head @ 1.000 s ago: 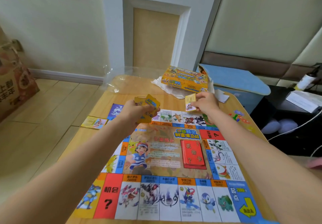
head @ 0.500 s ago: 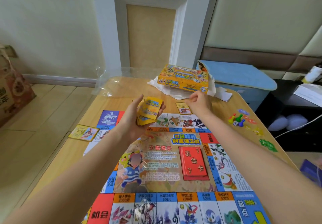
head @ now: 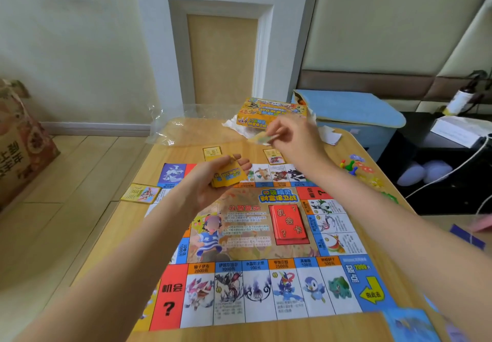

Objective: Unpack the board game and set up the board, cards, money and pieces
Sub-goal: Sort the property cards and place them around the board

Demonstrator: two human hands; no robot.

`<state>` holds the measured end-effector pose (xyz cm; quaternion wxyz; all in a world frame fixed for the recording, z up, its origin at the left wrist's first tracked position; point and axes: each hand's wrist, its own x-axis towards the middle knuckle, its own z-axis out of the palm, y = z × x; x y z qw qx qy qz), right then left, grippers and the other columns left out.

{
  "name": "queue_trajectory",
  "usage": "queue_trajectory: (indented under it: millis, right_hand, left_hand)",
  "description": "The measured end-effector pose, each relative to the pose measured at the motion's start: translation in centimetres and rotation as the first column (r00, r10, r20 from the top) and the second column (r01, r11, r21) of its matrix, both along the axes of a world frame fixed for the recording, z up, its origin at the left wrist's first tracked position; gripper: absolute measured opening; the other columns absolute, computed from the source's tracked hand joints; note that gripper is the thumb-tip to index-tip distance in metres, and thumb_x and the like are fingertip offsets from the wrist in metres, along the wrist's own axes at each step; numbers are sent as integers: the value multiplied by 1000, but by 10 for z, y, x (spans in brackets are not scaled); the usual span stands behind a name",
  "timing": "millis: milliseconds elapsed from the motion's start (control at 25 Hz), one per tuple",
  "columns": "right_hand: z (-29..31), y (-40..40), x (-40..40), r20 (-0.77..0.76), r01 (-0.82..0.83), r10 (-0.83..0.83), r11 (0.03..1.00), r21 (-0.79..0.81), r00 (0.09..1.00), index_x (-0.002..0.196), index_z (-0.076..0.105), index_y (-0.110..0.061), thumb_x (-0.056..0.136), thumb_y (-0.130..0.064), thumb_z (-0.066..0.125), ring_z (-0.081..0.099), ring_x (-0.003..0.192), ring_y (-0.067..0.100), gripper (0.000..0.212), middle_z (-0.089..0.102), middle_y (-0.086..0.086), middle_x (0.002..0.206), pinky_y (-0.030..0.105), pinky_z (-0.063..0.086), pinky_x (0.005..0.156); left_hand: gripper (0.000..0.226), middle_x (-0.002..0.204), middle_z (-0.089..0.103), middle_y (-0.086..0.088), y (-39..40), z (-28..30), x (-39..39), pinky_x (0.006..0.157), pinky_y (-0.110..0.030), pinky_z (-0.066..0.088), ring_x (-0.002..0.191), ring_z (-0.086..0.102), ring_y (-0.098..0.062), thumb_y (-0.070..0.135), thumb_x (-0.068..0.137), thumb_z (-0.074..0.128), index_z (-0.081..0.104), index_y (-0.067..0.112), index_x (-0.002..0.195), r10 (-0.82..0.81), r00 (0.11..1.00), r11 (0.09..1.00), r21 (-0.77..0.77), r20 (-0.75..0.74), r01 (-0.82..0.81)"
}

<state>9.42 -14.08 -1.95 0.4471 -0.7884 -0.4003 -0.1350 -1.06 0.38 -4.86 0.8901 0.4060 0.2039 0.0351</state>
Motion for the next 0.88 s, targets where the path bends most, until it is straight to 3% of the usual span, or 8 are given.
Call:
queue_trajectory:
  millis: [80, 240, 360, 480, 560, 680, 800, 880]
  right_hand:
    - [-8, -11, -12, 270, -119, 161, 979, -168, 949, 82, 66, -1, 73, 7, 65, 63, 83, 21, 11, 65, 12, 94, 33, 50, 75]
    - [-13, -28, -23, 290, -215, 315, 919, -330, 904, 101, 71, -1, 78, 6, 59, 62, 101, 25, 26, 61, 14, 117, 18, 42, 90]
    - [-4, -31, -31, 100, -233, 264, 941, -247, 959, 98, 72, -2, 83, 4, 60, 61, 101, 19, 20, 56, 10, 124, 6, 44, 86]
    - [0, -27, -42, -171, -237, 211, 960, -148, 962, 91, 69, -5, 79, -1, 69, 61, 83, 11, 13, 50, 2, 121, 15, 52, 75]
    - [6, -20, -42, -387, -208, 198, 978, 16, 901, 97, 62, -13, 77, 4, 70, 59, 80, 13, 27, 51, 1, 114, 21, 54, 73]
    - [22, -10, -18, -664, 47, 163, 957, 287, 730, 114, 54, -8, 79, 13, 62, 60, 90, 24, 42, 60, 13, 107, 25, 53, 70]
    - [24, -14, 8, -765, 163, 118, 946, 281, 633, 127, 47, -3, 80, 18, 57, 59, 73, 21, 52, 62, 18, 100, 17, 47, 49]
    - [15, -23, 8, -799, 142, 54, 975, 172, 599, 127, 46, -4, 82, 16, 57, 58, 67, 17, 51, 62, 14, 95, 18, 48, 48]
  left_hand:
    - [17, 79, 71, -8, -3, 6, -6, 54, -21, 57, 61, 70, -13, 12, 96, 46, 62, 6, 97, 11, 1000, 999, 35, -17, -11]
    - [8, 69, 71, -3, 1, 14, -13, 52, -19, 55, 56, 68, -10, 9, 88, 60, 60, 8, 96, 40, 998, 976, 216, -39, -30]
    - [12, 74, 71, -6, 0, 19, -17, 52, -20, 55, 57, 68, -13, 7, 85, 62, 60, 6, 97, 20, 999, 960, 281, -41, -8]
    - [15, 85, 69, -10, -7, 18, -18, 54, -22, 56, 61, 68, -15, 4, 85, 61, 61, 5, 100, -4, 1000, 957, 290, -10, 7]
    - [15, 83, 69, -8, -7, 20, -17, 55, -22, 55, 65, 68, -15, 1, 86, 59, 62, 6, 99, -1, 998, 954, 299, 58, -16]
    - [17, 80, 72, -7, 7, 28, -11, 62, -24, 57, 69, 69, -15, -5, 87, 54, 61, 5, 99, 53, 978, 962, 254, 202, -104]
    - [17, 82, 68, -11, 19, 28, -9, 63, -23, 57, 65, 67, -14, -4, 89, 52, 57, 4, 103, 32, 987, 949, 304, 160, -80]
    - [14, 78, 68, -10, 15, 20, -10, 59, -21, 56, 61, 65, -12, 0, 93, 48, 56, 4, 103, -40, 995, 945, 327, 97, 6]
